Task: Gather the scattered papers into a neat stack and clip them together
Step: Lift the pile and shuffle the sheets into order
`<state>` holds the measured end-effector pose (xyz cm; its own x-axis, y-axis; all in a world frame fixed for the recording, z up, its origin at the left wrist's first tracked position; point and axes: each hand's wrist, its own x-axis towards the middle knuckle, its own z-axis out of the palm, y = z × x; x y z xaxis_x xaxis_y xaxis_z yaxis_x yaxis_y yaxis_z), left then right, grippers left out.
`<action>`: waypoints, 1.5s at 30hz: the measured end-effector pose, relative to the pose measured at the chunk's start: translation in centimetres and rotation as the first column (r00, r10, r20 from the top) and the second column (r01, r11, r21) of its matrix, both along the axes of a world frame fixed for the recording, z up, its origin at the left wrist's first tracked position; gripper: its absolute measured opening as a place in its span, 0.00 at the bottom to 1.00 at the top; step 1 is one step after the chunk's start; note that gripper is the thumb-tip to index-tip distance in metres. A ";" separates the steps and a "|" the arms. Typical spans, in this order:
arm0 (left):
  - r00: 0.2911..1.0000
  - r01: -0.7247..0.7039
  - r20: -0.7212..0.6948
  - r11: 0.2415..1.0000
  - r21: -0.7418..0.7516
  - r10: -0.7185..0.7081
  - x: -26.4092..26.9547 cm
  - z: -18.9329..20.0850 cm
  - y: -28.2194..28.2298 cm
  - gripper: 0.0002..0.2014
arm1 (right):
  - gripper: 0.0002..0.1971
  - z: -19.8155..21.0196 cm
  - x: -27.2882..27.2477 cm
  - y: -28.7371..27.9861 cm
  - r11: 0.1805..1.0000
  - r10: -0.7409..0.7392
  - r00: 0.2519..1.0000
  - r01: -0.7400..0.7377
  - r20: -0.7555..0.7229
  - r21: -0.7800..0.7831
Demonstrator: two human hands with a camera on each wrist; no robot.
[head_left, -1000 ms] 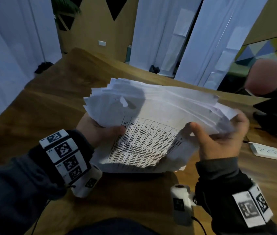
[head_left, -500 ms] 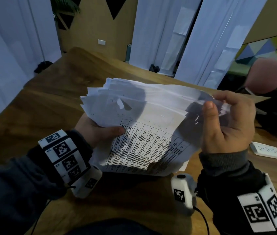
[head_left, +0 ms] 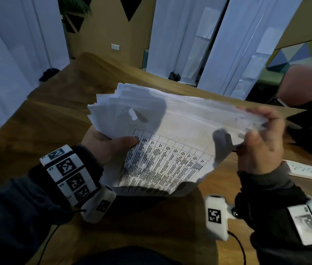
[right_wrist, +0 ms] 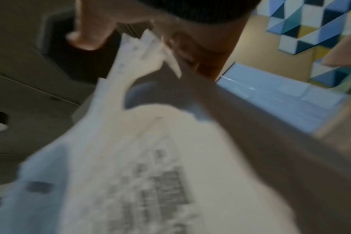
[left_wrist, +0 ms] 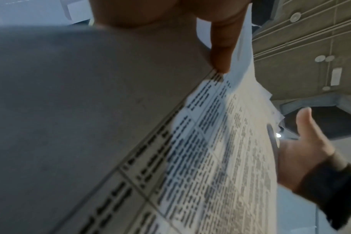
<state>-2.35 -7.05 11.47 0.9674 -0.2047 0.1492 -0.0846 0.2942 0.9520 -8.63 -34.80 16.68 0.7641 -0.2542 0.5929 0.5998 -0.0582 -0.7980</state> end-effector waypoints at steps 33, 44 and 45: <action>0.965 -0.244 0.166 0.929 0.278 0.203 -2.1 0.9 -2.4 0.12 | 0.17 -3.9 -2.1 5.3 0.970 -0.136 0.888 0.210 -0.439 0.122; 0.963 -0.270 0.147 0.840 0.470 0.228 -3.0 -2.3 -3.4 0.23 | 0.18 -6.1 -2.2 4.9 0.935 -0.326 0.848 0.355 -0.417 -0.007; 0.964 -0.261 0.164 0.842 0.472 0.207 -2.6 -2.2 -3.6 0.17 | 0.16 -6.3 -2.2 4.7 0.927 -0.345 0.838 0.374 -0.423 -0.016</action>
